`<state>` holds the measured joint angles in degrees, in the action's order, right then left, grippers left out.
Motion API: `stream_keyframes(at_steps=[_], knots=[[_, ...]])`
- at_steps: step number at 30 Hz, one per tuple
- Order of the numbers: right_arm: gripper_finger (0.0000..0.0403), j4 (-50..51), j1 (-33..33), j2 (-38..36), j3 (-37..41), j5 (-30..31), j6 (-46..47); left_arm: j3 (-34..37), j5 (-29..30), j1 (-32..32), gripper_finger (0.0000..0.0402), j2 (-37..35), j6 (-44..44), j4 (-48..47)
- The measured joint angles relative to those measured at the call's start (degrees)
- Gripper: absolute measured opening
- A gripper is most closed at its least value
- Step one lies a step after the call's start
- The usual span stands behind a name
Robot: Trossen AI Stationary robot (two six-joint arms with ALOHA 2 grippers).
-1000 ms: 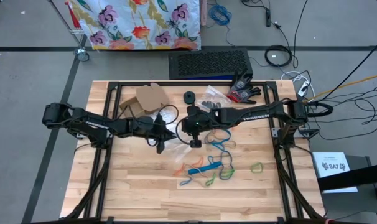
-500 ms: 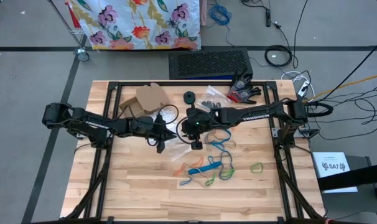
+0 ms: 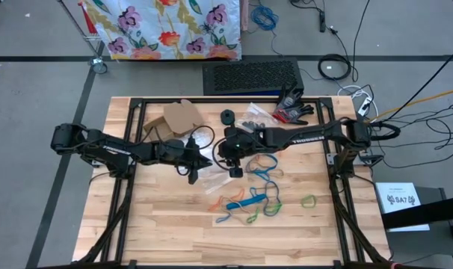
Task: Sort rubber bands
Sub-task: Open the transparent zip bag
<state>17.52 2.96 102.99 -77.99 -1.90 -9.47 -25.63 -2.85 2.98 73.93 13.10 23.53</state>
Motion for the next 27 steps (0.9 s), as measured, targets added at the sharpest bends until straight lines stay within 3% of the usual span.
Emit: stream_keyframes(at_steps=[6,21,27], knots=[[0.0116,-2.2,1.2,1.7,0.1,-4.4,1.1,0.0,0.0,0.0,0.0045,0.0,0.0,0.2],[0.001,-4.0,1.2,2.2,0.0,-4.4,-1.2,-0.1,0.0,0.0,0.0045,0.0,0.0,0.5],[0.0002,-3.6,1.0,2.2,0.0,-2.6,-1.3,-0.1,0.1,0.0,0.0045,0.0,0.0,0.5]])
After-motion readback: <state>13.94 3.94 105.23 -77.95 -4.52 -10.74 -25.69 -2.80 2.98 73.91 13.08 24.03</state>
